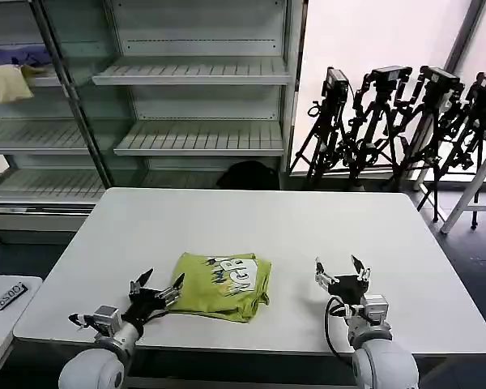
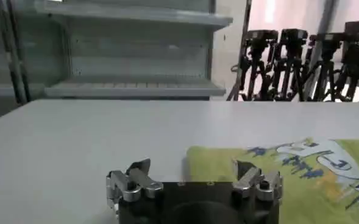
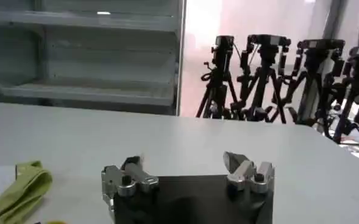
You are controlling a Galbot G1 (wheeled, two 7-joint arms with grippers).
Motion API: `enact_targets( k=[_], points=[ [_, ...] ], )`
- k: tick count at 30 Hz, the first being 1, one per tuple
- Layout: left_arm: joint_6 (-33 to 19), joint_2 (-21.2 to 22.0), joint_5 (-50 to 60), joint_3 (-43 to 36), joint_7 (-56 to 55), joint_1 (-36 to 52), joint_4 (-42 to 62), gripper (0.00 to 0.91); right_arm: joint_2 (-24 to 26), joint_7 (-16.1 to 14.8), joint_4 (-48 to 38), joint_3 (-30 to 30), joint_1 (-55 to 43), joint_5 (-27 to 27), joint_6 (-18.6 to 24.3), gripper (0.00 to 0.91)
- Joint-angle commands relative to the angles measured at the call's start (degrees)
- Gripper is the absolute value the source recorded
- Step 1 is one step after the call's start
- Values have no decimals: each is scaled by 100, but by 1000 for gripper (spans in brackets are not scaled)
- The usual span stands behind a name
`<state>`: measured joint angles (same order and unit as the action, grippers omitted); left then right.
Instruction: Fold and organize the clothes.
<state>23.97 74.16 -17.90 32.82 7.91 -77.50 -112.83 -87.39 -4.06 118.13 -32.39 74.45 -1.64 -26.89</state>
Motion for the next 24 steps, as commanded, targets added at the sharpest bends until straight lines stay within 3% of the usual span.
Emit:
enact_targets(
  k=[1, 12, 14, 15, 17, 20, 23, 24],
  points=[
    [241, 8, -242, -17, -21, 63, 196, 907, -10, 1, -32, 17, -5, -20, 13, 907],
    [467, 102, -362, -151, -150, 162, 125, 907, -13, -5, -72, 14, -31, -32, 25, 907],
    [601, 101, -427, -178, -180, 144, 57, 816, -16, -4, -76, 16, -40, -32, 25, 907],
    [645, 103, -464, -186, -191, 140, 42, 695, -17, -4, -79, 20, -43, -33, 25, 907],
    [722, 121, -501, -205, -236, 141, 26, 564, -25, -1, -88, 25, -45, -37, 26, 907],
    [781, 145, -566, -217, -266, 166, 64, 443, -26, -2, -81, 28, -31, -46, 30, 907],
    [782, 172, -692, -219, -274, 178, 101, 222, -16, -3, -63, 21, -15, -45, 29, 907],
    [776, 188, -745, -214, -274, 189, 126, 191, -12, -3, -59, 18, -9, -45, 29, 907]
  ],
)
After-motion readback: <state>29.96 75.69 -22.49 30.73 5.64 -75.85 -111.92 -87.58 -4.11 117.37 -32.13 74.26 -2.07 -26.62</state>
